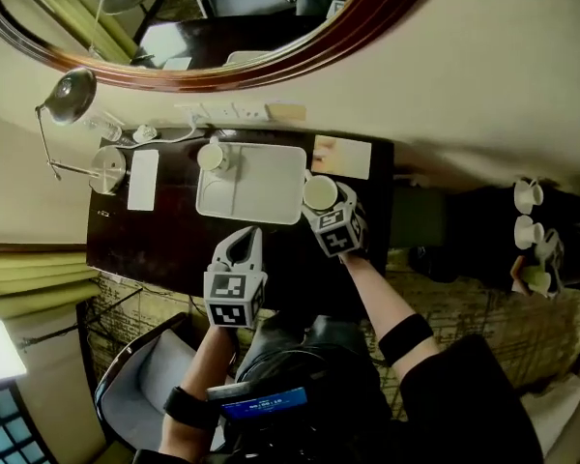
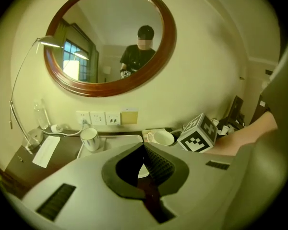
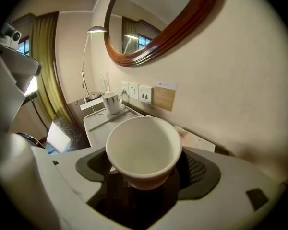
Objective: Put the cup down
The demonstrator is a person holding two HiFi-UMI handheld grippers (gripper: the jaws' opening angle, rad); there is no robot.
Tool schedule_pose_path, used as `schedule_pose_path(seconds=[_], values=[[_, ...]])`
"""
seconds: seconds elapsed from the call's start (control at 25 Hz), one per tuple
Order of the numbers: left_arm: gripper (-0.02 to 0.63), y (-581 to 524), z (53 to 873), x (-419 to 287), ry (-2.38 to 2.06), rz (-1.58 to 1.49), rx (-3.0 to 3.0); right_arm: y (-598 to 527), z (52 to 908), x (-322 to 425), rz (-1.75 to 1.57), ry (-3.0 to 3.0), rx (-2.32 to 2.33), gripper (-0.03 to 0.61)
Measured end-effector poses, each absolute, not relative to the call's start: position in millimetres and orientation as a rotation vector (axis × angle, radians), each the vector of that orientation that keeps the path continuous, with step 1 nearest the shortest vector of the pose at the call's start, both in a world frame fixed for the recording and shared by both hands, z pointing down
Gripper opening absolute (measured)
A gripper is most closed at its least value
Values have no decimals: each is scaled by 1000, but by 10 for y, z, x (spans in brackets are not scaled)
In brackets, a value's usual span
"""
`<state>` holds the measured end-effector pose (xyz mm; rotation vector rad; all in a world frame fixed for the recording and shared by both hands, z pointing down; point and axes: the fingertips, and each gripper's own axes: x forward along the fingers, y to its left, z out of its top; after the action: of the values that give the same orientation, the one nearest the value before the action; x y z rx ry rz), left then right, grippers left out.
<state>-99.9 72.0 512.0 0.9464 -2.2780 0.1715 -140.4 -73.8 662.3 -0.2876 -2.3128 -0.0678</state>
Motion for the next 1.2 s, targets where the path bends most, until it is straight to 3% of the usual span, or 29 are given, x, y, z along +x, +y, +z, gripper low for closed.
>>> schedule_pose_path(seconds=[0.52,1.2], values=[[0,299,5212,-1051,-2248,242,991,-1507,7057,-1226,13,-2310,-120,424],[0,340,5210,-1057,-2249,219,979,-1589,7210,-1090,-73,-2270,-48,474]])
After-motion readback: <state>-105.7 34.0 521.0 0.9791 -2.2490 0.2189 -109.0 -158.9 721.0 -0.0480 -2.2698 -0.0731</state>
